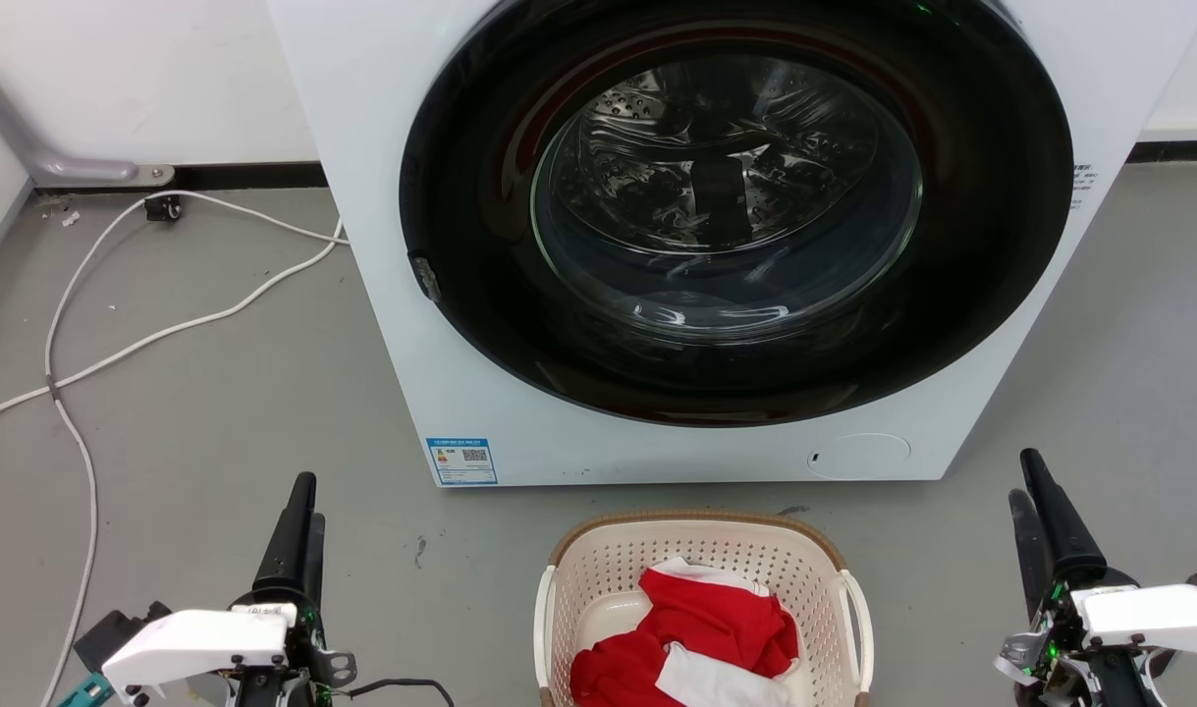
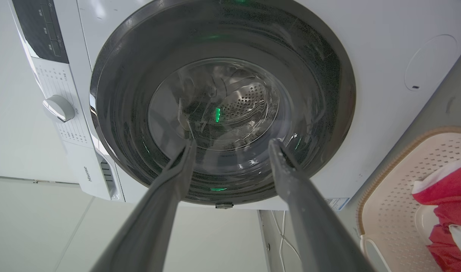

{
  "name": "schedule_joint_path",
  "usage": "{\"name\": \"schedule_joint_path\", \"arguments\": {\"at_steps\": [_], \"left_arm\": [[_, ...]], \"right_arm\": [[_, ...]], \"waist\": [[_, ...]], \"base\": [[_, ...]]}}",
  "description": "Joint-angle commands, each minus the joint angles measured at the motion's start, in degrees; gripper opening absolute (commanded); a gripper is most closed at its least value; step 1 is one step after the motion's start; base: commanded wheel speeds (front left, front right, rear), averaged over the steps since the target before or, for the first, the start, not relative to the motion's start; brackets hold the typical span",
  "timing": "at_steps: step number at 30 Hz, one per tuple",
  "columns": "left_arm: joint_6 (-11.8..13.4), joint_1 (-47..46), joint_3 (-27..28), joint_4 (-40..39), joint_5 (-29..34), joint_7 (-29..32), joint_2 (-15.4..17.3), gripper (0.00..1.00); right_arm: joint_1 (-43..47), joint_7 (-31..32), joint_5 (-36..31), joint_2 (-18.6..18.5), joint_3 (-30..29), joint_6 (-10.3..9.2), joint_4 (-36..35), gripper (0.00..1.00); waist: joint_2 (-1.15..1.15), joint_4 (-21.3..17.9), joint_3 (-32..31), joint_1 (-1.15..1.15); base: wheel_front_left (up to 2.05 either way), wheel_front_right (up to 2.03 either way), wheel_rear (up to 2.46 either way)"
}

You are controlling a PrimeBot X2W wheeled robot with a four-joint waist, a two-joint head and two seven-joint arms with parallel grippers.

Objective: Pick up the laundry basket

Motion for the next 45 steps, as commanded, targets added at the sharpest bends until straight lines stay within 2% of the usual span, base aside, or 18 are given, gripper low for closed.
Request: {"name": "schedule_joint_path", "arguments": {"at_steps": [1, 20, 45], "left_arm": [[0.4, -0.8, 0.1, -2.0, 3.3, -1.0, 0.2, 1.00], [4.9, 0.6, -3.7, -7.3, 27.1, -5.4, 0.2, 1.00], [7.8, 2.2, -6.9, -9.7, 49.1, -9.9, 0.2, 1.00]], "right_arm": [[-0.3, -0.9, -4.0, -0.2, 0.0, 0.00, -2.4, 1.00], [1.8, -5.4, -31.1, -0.1, 3.8, 0.00, -9.0, 1.00], [4.2, -10.0, -54.9, -0.1, 4.6, 0.00, -13.6, 1.00]], "waist": [[0.00, 0.0, 0.0, 0.00], [0.00, 0.1, 0.3, 0.00], [0.00, 0.2, 0.5, 0.00]], "base": [[0.00, 0.00, 0.00], [0.00, 0.00, 0.00], [0.00, 0.00, 0.00]]}}
